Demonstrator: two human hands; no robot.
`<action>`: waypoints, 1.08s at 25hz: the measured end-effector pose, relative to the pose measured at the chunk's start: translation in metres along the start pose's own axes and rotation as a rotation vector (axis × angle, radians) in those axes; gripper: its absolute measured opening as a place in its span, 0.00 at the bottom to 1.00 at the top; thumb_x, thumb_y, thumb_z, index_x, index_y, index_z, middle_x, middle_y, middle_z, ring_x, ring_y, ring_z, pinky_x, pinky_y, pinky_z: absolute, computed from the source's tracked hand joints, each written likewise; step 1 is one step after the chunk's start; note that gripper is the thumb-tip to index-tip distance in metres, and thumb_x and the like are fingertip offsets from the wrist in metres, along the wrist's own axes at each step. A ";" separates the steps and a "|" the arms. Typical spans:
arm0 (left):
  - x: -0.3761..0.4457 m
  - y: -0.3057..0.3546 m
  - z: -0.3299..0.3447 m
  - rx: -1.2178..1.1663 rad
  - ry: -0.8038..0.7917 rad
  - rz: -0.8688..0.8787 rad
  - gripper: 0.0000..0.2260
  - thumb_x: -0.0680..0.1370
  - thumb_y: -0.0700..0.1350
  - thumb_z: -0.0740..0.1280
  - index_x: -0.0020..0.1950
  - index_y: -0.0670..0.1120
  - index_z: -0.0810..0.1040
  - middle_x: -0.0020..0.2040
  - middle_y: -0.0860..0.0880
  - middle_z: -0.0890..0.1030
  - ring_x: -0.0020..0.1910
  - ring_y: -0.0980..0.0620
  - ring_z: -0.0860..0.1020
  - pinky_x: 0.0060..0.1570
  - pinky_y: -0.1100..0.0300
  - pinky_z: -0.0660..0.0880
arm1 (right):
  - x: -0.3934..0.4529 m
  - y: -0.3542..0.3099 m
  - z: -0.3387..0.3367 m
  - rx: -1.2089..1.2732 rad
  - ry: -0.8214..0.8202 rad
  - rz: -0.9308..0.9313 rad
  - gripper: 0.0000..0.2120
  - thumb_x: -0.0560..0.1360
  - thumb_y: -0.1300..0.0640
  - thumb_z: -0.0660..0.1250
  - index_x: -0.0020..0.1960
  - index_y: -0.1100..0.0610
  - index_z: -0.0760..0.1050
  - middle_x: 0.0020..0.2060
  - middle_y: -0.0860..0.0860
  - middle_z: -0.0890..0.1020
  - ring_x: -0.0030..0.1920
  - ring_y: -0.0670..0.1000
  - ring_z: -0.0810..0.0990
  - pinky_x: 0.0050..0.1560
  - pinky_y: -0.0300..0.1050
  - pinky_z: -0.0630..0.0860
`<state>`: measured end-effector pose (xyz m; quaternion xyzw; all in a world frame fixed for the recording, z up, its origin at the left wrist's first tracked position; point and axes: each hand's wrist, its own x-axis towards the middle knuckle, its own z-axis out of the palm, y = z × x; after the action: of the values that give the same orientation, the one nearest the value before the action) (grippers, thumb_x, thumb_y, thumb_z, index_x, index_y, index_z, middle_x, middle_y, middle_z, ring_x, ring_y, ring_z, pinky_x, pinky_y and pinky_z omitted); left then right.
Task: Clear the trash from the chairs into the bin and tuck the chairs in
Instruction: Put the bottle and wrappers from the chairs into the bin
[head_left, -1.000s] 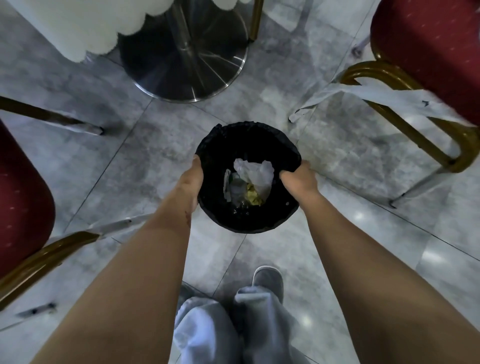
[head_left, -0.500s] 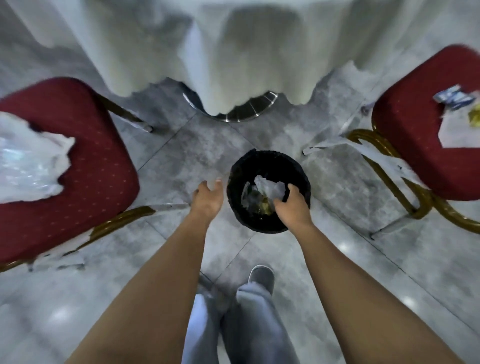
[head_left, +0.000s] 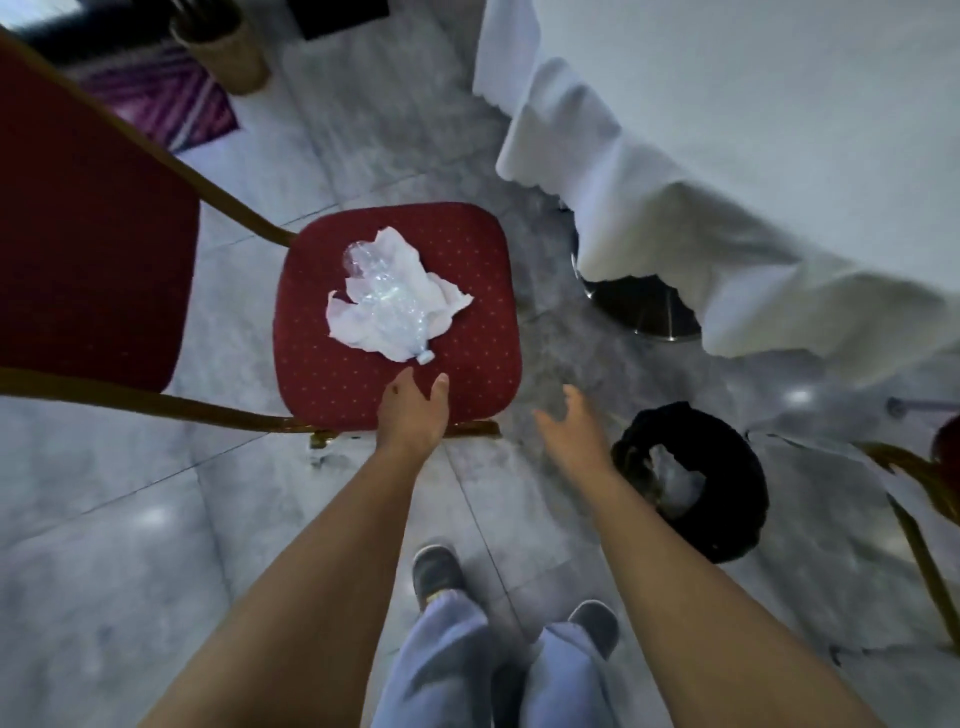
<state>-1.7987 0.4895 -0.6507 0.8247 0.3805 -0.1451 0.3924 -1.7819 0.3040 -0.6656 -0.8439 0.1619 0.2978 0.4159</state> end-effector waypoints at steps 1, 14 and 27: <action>0.008 -0.008 -0.012 -0.019 0.004 -0.020 0.28 0.82 0.56 0.58 0.76 0.42 0.62 0.74 0.40 0.66 0.73 0.41 0.65 0.70 0.49 0.62 | 0.003 -0.014 0.011 -0.002 -0.007 -0.011 0.34 0.79 0.47 0.64 0.79 0.55 0.56 0.76 0.54 0.64 0.74 0.56 0.65 0.71 0.53 0.66; 0.140 -0.021 -0.050 -0.373 0.011 -0.312 0.37 0.78 0.59 0.64 0.79 0.45 0.53 0.76 0.40 0.62 0.73 0.41 0.65 0.69 0.50 0.66 | 0.112 -0.143 0.093 -0.269 0.013 -0.192 0.40 0.73 0.39 0.68 0.78 0.52 0.57 0.74 0.56 0.65 0.73 0.58 0.65 0.70 0.58 0.65; 0.212 -0.006 -0.031 -0.647 -0.165 -0.483 0.45 0.61 0.74 0.63 0.70 0.47 0.70 0.67 0.48 0.75 0.60 0.43 0.78 0.59 0.44 0.76 | 0.169 -0.172 0.157 -0.269 -0.343 -0.134 0.34 0.74 0.54 0.69 0.76 0.49 0.59 0.69 0.54 0.71 0.65 0.58 0.74 0.60 0.49 0.74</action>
<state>-1.6632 0.6243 -0.7480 0.5314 0.5563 -0.1714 0.6155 -1.6198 0.5283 -0.7435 -0.8376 -0.0088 0.4276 0.3400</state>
